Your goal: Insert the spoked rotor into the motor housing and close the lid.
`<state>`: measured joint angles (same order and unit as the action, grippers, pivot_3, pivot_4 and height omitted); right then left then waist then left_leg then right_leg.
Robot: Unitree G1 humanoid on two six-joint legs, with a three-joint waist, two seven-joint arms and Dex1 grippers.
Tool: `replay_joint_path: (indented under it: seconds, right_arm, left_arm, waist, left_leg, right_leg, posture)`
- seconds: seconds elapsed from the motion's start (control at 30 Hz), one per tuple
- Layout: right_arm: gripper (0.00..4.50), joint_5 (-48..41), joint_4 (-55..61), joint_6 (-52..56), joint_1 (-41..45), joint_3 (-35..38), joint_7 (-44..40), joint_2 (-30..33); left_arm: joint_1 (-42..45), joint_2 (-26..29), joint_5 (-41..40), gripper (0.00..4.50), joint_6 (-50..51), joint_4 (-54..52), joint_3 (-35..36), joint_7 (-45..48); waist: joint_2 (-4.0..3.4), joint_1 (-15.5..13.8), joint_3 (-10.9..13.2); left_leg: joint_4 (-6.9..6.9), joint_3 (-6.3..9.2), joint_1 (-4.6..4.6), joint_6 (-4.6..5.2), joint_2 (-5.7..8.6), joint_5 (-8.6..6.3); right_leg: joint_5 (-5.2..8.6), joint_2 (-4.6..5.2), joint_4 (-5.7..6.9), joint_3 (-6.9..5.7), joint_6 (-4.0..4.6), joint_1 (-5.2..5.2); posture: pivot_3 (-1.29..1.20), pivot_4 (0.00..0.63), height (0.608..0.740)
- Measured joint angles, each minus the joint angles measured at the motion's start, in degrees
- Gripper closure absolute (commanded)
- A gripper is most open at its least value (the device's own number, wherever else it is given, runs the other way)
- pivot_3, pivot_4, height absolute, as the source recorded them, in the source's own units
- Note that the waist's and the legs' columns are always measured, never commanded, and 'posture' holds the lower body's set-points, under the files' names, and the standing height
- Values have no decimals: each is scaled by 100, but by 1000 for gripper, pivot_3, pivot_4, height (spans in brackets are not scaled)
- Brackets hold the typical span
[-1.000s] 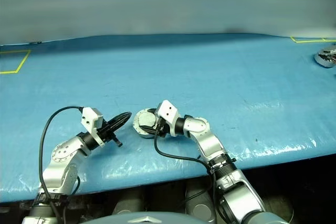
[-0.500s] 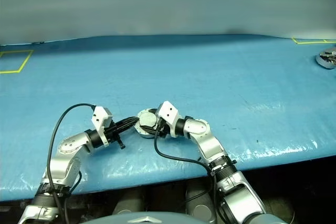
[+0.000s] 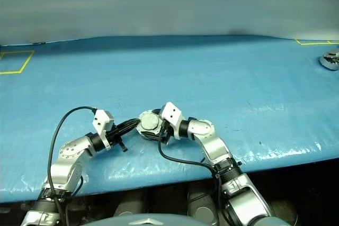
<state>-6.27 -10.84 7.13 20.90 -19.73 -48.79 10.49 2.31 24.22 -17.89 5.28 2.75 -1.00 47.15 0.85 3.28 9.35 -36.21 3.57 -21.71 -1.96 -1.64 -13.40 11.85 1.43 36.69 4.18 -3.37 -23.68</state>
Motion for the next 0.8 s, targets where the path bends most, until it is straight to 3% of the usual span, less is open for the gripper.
replay_joint_path:
  seconds: [0.13,0.3,0.53,0.8]
  right_arm:
    - [17,-235,747,470,-346,208,152,109]
    - [17,-1334,1585,1992,-565,909,498,-41]
    - [17,-2477,1283,4095,-616,1792,1021,-157]
    - [17,-3310,826,5115,-559,2269,1240,-606]
  left_arm:
    - [-50,2,1,4500,0,-9,25,-19]
    - [-59,-21,0,4500,2,-9,24,-53]
    - [-48,-57,0,4500,-28,-8,3,-80]
    - [-56,-82,1,4500,-72,-8,-8,-89]
  waist:
    - [-1,-6,3]
    - [1,-19,4]
    - [0,-37,5]
    - [0,-34,5]
  left_leg:
    - [2,0,-11,0,0,0]
    - [4,3,-12,0,0,0]
    - [10,3,-14,0,1,0]
    - [10,2,-16,0,1,0]
  right_leg:
    - [2,0,0,1,0,-10]
    - [4,0,-2,-1,1,-10]
    - [5,2,-8,-2,2,-12]
    - [5,1,-14,-1,1,-11]
  posture:
    - [0,150,740]
    - [0,150,740]
    - [0,150,740]
    - [0,150,740]
